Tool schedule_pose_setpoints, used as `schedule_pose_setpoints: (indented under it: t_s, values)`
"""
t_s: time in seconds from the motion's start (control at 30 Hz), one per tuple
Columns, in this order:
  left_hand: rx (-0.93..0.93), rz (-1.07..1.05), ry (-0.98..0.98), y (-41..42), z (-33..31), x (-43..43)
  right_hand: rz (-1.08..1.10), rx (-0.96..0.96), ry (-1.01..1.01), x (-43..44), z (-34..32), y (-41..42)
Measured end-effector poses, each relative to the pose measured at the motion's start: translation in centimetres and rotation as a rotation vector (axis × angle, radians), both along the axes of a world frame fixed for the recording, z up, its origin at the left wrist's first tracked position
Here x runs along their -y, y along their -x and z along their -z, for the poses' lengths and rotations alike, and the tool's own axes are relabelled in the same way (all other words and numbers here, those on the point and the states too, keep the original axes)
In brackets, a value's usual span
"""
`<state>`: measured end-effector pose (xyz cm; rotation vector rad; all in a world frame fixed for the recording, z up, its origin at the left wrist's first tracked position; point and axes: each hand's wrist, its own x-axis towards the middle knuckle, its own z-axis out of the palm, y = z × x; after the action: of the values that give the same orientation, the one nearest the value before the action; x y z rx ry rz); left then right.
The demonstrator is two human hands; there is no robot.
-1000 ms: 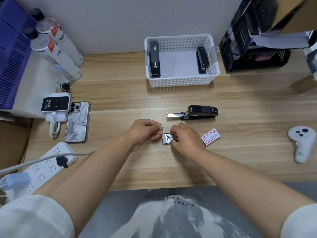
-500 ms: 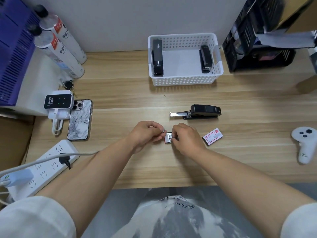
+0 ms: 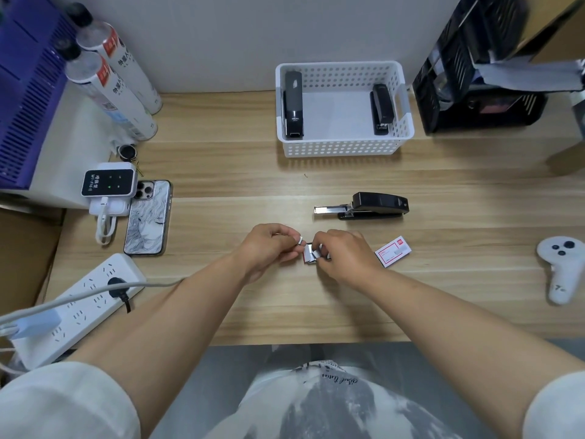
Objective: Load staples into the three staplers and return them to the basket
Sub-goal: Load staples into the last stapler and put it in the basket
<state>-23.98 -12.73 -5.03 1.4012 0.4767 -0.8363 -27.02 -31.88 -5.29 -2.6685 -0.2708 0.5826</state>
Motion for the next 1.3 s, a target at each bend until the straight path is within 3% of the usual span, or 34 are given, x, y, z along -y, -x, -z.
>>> schedule_pose_setpoints:
  t_s: [0.2, 0.77, 1.07, 1.3]
  values:
    - [-0.006, -0.014, -0.007, 0.1, 0.1, 0.0, 0.02, -0.112, -0.054, 0.2, 0.1, -0.6]
    - [0.011, 0.119, -0.045, -0.3, -0.5, 0.4, 0.191, -0.187, -0.117, -0.1, 0.1, -1.1]
    - [0.101, 0.253, -0.118, -0.7, -0.6, 0.9, 0.35, -0.294, -0.324, 0.9, -1.6, -2.1]
    - [0.133, 0.291, -0.027, -1.3, -1.7, 1.9, 0.6, -0.327, -0.601, 1.6, -4.2, -3.1]
